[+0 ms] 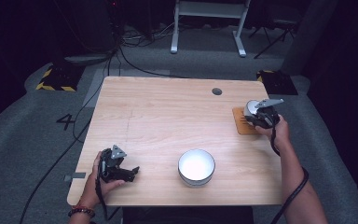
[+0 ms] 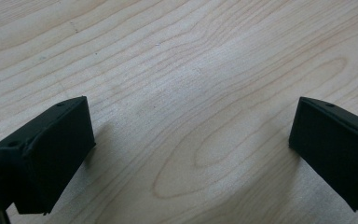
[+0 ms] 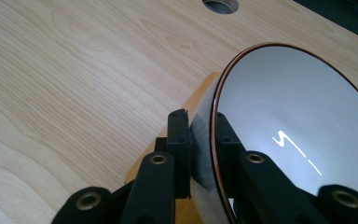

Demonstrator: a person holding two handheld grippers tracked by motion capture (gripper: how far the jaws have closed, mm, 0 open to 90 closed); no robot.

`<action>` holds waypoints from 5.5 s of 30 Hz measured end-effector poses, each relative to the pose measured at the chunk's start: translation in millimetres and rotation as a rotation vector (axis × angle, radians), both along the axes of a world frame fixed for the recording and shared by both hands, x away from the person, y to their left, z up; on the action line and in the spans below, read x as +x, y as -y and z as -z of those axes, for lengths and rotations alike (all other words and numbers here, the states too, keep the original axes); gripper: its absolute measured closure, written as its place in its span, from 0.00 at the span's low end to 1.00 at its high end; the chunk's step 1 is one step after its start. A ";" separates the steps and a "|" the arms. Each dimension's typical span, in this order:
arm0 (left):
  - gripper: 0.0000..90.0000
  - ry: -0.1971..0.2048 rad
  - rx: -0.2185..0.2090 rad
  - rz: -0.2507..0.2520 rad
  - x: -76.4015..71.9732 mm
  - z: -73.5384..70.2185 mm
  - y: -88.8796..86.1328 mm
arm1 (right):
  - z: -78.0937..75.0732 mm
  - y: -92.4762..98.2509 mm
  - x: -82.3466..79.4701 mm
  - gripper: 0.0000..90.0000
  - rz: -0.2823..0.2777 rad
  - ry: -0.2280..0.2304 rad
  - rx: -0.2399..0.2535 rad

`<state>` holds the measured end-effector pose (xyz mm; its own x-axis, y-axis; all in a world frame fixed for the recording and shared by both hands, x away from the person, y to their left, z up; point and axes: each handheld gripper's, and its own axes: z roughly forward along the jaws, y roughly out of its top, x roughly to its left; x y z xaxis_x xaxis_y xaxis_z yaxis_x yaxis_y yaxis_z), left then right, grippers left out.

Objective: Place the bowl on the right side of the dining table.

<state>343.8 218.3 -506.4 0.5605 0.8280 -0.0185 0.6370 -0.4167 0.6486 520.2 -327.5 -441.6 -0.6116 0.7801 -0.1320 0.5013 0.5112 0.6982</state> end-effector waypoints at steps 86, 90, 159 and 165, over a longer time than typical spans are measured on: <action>0.00 0.000 0.000 0.002 0.1 0.1 0.0 | 6.9 11.9 -15.1 0.26 0.045 0.048 0.092; 0.00 -0.004 0.001 0.005 0.1 -0.4 -0.2 | 6.4 11.9 -16.5 0.25 0.061 0.049 0.101; 0.00 -0.004 0.001 0.005 0.1 -0.4 -0.2 | -17.2 1.9 -90.9 0.25 -0.126 0.125 0.024; 0.00 -0.005 0.003 0.005 0.1 -0.5 -0.3 | -14.6 1.7 -97.8 0.25 -0.143 0.120 0.013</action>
<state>343.9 218.6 -505.9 0.5647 0.8251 -0.0184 0.6377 -0.4221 0.6443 422.4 -329.2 -427.0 -0.6968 0.6886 -0.2008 0.3371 0.5615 0.7557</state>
